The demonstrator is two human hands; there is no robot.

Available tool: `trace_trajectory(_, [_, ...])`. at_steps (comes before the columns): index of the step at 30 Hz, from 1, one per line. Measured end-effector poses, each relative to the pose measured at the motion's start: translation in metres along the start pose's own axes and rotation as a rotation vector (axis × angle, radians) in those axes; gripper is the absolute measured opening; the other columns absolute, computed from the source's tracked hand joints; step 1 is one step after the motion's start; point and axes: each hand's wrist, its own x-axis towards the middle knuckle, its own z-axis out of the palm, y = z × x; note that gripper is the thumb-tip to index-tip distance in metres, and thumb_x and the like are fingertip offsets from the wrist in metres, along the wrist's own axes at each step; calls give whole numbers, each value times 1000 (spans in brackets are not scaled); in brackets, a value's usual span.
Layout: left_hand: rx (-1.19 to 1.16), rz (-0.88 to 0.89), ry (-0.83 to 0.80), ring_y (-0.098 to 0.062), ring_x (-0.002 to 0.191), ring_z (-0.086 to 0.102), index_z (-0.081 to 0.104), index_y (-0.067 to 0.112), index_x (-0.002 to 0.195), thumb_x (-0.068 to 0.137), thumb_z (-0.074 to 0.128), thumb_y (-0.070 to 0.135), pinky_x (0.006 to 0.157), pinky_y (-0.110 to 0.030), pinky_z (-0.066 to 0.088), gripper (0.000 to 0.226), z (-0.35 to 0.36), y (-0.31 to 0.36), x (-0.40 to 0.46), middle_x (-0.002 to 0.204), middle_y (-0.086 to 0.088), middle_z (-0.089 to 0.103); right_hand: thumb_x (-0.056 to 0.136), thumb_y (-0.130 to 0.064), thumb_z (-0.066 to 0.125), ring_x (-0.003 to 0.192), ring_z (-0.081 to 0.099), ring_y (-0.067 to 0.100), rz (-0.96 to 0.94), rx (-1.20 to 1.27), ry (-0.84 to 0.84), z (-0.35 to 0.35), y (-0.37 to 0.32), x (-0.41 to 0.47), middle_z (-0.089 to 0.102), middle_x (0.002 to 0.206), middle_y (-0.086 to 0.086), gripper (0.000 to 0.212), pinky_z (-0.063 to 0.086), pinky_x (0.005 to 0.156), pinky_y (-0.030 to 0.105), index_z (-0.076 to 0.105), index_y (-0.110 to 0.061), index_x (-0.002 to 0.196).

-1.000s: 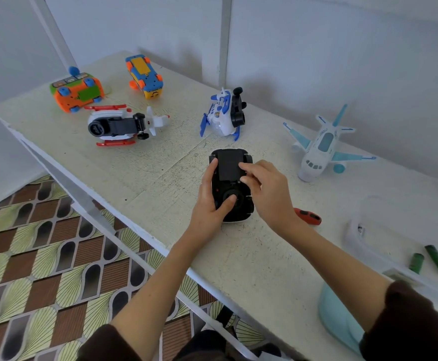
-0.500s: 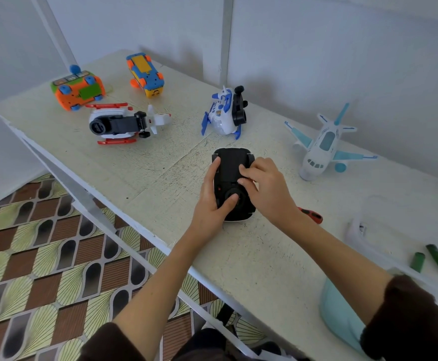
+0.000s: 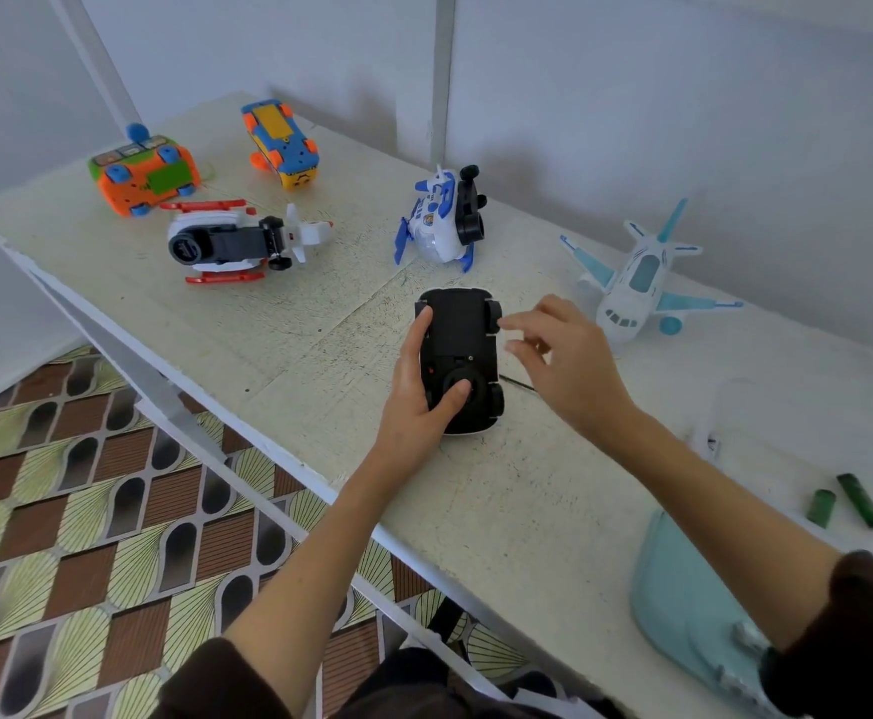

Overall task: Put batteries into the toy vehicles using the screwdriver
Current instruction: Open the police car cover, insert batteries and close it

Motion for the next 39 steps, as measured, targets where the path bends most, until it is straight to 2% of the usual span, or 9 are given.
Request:
trace_trajectory(4, [-5,2,-3,-19,138,38,17,70,132,83,59,45,110,-52,37,69,-1,1,1,155,13,23,84,-14,65,91,53,19,152,-161,-323,-26,25,-19,55,105,3,31,46,80,32,62,-16,114])
trace_trajectory(6, [-1,0,-9,-17,138,37,16,71,131,85,59,42,111,-50,37,69,-1,0,1,150,22,24,86,-22,64,103,49,18,241,-280,-534,-28,36,-29,50,117,1,43,43,86,31,53,-23,127])
trace_trajectory(8, [-10,-1,-10,-14,137,37,17,67,133,87,59,35,112,-46,36,70,-1,-2,2,144,32,24,88,-21,60,106,46,19,257,-324,-599,-24,41,-37,48,119,2,45,43,87,30,48,-25,131])
trace_trajectory(16, [-35,1,5,-6,134,38,16,53,135,95,57,9,101,-9,37,72,2,1,2,136,40,22,89,-4,54,86,46,20,228,-185,-397,-21,46,-44,56,99,13,31,34,73,22,61,-9,119])
trace_trajectory(19, [-27,19,33,-9,136,38,16,55,135,94,58,16,109,-22,37,71,1,-1,1,134,46,23,86,-2,57,78,50,21,200,-86,-197,-28,42,-46,56,91,12,26,41,70,25,65,-6,111])
trace_trajectory(23, [-49,6,46,-16,134,42,18,54,136,95,57,12,111,-38,39,70,1,-2,2,137,38,26,86,-4,59,67,49,5,195,54,-92,-42,34,-43,52,89,0,24,41,64,8,66,-10,108])
trace_trajectory(31, [-29,10,56,-17,135,41,17,59,134,91,58,25,111,-39,40,69,1,-2,3,140,32,26,79,-3,66,72,53,6,67,243,13,-43,21,-45,57,82,2,22,42,61,8,70,-6,100])
trace_trajectory(35, [-40,6,51,-16,134,41,16,52,136,95,57,12,107,-24,41,70,1,1,1,136,34,24,78,-10,64,67,52,4,2,205,-57,-37,20,-44,57,81,0,20,41,60,7,71,-7,96])
trace_trajectory(39, [-18,-1,62,-13,135,39,16,55,135,92,60,22,111,-35,38,70,1,0,1,135,38,23,77,-14,64,69,53,5,-22,156,-88,-33,21,-42,56,81,-4,20,44,60,12,72,-9,95])
